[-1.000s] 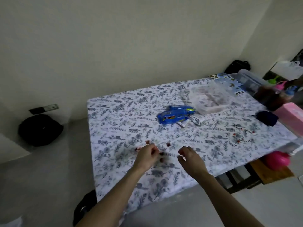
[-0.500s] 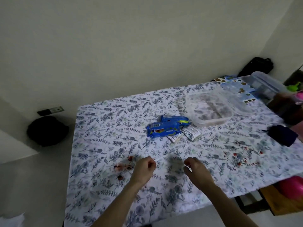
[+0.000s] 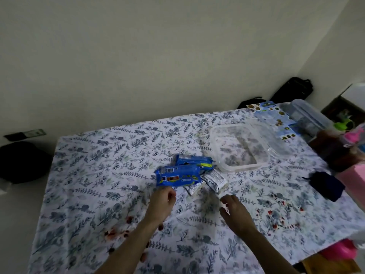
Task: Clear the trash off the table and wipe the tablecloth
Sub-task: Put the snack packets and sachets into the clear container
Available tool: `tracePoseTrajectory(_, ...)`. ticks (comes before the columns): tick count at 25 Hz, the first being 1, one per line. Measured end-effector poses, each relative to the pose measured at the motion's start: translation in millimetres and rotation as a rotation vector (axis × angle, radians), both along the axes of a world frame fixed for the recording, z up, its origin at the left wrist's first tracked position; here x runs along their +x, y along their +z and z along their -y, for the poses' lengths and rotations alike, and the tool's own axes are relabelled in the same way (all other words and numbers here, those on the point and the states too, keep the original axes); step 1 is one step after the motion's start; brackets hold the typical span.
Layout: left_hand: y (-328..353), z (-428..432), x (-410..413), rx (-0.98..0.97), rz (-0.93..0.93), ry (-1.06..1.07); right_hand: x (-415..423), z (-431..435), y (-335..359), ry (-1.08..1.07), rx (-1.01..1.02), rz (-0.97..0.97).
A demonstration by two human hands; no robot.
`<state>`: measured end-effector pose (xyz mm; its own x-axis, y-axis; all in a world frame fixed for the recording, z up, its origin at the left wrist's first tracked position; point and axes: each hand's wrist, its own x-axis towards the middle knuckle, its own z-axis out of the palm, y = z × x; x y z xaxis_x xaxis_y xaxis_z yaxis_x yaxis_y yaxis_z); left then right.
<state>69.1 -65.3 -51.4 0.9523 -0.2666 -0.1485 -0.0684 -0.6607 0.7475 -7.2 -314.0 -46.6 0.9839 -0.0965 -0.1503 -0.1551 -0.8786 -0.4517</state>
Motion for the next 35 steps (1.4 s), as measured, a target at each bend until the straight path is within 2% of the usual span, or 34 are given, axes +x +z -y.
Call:
tracePoseTrajectory(2,-5,13,10,0.083,0.067,0.045,23,11,-10,0.014,-0.007,0.044)
tracePoseTrajectory(5,-11,30,27,0.280,0.145,0.061,58,26,-28,0.161,-0.060,0.081)
tracePoseTrajectory(9,-18,51,38,0.572,-0.006,-0.014,88,36,-45,0.285,-0.050,0.037)
tracePoseTrajectory(12,-24,70,27,0.689,-0.041,0.072,99,43,-52,0.299,-0.071,0.054)
tracePoseTrajectory(16,-33,77,9,0.748,0.060,0.129,106,45,-55,0.337,-0.129,0.035)
tracePoseTrajectory(18,-37,71,8,0.679,0.087,0.172,107,47,-53,0.364,-0.101,0.034)
tracePoseTrajectory(21,-33,60,19,0.497,-0.028,0.158,99,53,-31,0.346,0.084,0.007)
tracePoseTrajectory(22,-25,59,22,0.367,-0.060,0.178,95,55,-19,0.361,0.159,-0.007)
tracePoseTrajectory(24,-5,60,29,-0.017,-0.113,0.294,91,56,7,0.376,0.311,0.001)
tracePoseTrajectory(27,26,76,48,-0.386,-0.149,0.373,95,61,32,0.182,0.521,0.143)
tracePoseTrajectory(30,56,109,74,-0.532,-0.187,0.283,114,84,43,-0.058,0.618,0.279)
tracePoseTrajectory(35,73,176,106,-0.557,-0.279,0.141,142,130,35,-0.233,0.558,0.324)
